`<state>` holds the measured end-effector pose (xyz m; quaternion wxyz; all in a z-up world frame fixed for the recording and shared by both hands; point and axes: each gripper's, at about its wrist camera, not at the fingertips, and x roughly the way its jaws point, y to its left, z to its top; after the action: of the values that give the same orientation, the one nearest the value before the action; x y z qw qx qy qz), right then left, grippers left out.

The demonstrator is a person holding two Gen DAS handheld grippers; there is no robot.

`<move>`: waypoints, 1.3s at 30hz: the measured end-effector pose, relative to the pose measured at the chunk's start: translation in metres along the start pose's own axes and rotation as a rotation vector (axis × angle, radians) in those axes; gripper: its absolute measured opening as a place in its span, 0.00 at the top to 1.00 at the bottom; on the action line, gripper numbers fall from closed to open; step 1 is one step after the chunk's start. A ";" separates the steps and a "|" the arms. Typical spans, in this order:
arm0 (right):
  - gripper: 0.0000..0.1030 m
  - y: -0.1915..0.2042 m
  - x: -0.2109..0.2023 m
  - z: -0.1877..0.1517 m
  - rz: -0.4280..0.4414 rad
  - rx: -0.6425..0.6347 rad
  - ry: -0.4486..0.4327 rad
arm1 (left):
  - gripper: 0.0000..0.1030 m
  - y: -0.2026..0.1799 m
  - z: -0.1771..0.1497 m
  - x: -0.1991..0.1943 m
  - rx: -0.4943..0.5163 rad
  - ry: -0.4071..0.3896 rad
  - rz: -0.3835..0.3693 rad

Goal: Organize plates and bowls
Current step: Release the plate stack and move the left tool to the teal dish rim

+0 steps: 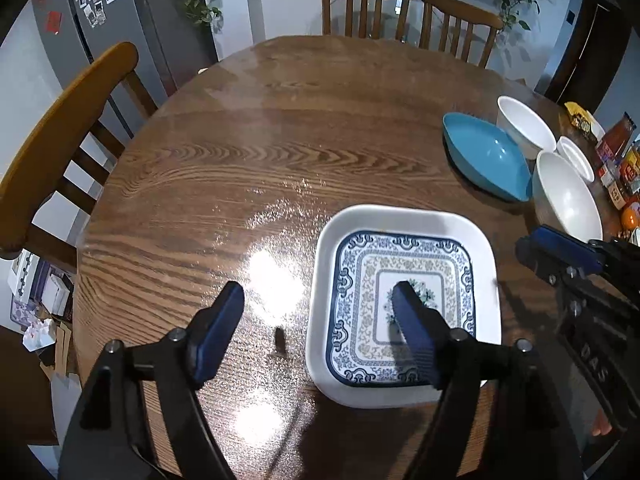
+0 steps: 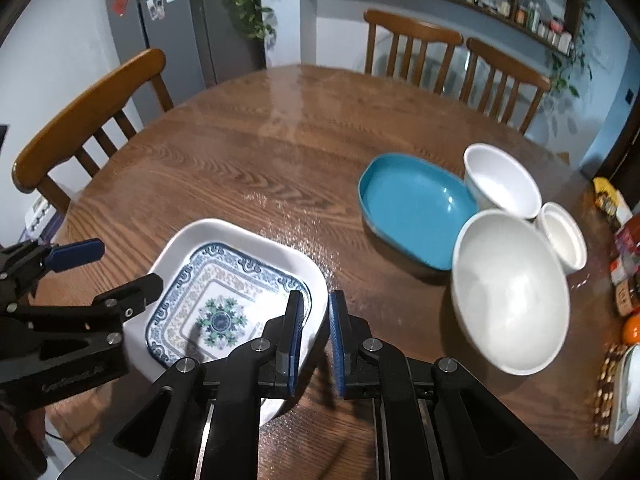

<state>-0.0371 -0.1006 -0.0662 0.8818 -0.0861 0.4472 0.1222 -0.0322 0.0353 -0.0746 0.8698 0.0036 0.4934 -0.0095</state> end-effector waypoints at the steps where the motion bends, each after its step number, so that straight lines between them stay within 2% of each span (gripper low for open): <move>1: 0.74 0.000 -0.003 0.000 0.001 0.000 -0.010 | 0.25 0.001 0.002 -0.001 -0.004 -0.002 -0.001; 3: 0.54 -0.002 -0.011 -0.001 0.010 0.011 -0.032 | 0.23 0.001 0.004 -0.003 -0.009 -0.005 0.000; 5: 0.48 -0.004 -0.017 -0.002 0.012 0.023 -0.052 | 0.22 0.001 0.006 -0.005 -0.013 -0.011 -0.001; 13: 0.47 -0.020 -0.031 -0.005 0.087 0.080 -0.074 | 0.21 -0.005 0.013 -0.014 -0.019 -0.016 -0.025; 19: 0.47 -0.045 -0.052 -0.010 0.092 0.126 -0.113 | 0.20 -0.025 0.032 -0.033 0.010 -0.065 -0.051; 25: 0.47 -0.086 -0.095 -0.010 0.020 0.162 -0.200 | 0.20 -0.059 0.057 -0.053 0.067 -0.125 -0.090; 32: 0.45 -0.136 -0.143 0.004 -0.080 0.206 -0.294 | 0.19 -0.092 0.084 -0.055 0.085 -0.143 -0.139; 35: 0.42 -0.152 -0.155 0.009 -0.092 0.235 -0.324 | 0.17 -0.102 0.096 -0.032 0.094 -0.105 -0.135; 39: 0.42 -0.158 -0.147 0.007 -0.067 0.254 -0.313 | 0.20 -0.110 0.104 0.028 0.068 0.028 -0.101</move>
<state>-0.0691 -0.2696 0.0640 0.9480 0.0314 0.3133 0.0474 0.0694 -0.0764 -0.0447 0.8606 0.0085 0.5044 -0.0700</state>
